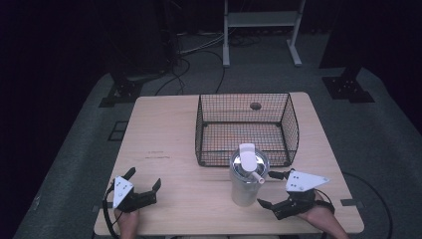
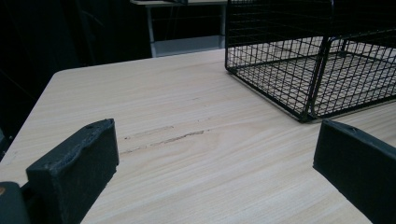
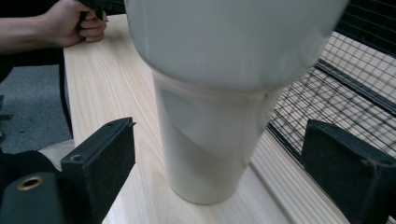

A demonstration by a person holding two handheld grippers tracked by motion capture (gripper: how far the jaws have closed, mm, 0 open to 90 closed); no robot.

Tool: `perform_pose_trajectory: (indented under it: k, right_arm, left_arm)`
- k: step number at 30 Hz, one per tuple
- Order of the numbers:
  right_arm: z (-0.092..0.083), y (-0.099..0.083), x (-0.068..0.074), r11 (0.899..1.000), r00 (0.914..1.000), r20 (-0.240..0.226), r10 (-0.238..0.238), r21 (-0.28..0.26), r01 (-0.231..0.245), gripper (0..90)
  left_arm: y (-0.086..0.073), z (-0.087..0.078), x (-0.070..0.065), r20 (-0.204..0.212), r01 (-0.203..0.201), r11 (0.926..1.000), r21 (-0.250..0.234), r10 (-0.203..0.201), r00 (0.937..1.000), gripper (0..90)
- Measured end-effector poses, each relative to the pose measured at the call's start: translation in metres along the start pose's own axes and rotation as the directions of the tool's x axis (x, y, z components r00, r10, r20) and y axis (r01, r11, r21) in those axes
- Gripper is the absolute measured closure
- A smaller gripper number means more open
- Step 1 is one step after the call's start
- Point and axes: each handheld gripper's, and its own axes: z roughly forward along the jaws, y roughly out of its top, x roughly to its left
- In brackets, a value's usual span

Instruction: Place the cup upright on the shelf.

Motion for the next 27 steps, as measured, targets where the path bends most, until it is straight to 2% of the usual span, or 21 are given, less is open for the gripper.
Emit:
perform_pose_trajectory:
  k: [8, 15, 27]
  right_arm:
    - [0.014, -0.001, -0.002, 1.000, 0.9996, -0.019, 0.019, -0.009, -0.019, 8.2]
    - [0.025, -0.002, -0.004, 0.999, 0.9993, -0.003, 0.037, -0.038, -0.037, 8.2]
    - [0.041, -0.003, -0.002, 0.995, 0.9997, -0.004, 0.026, -0.092, -0.026, 8.1]
  left_arm:
    - [0.000, 0.000, 0.000, 0.000, 0.001, 1.0000, 0.000, -0.001, 1.0000, 0.0]
    - [0.000, 0.000, 0.000, 0.001, 0.000, 1.0000, -0.001, 0.000, 1.0000, 0.0]
    - [0.000, 0.000, 0.000, 0.001, 0.000, 1.0000, -0.002, 0.000, 1.0000, 0.0]
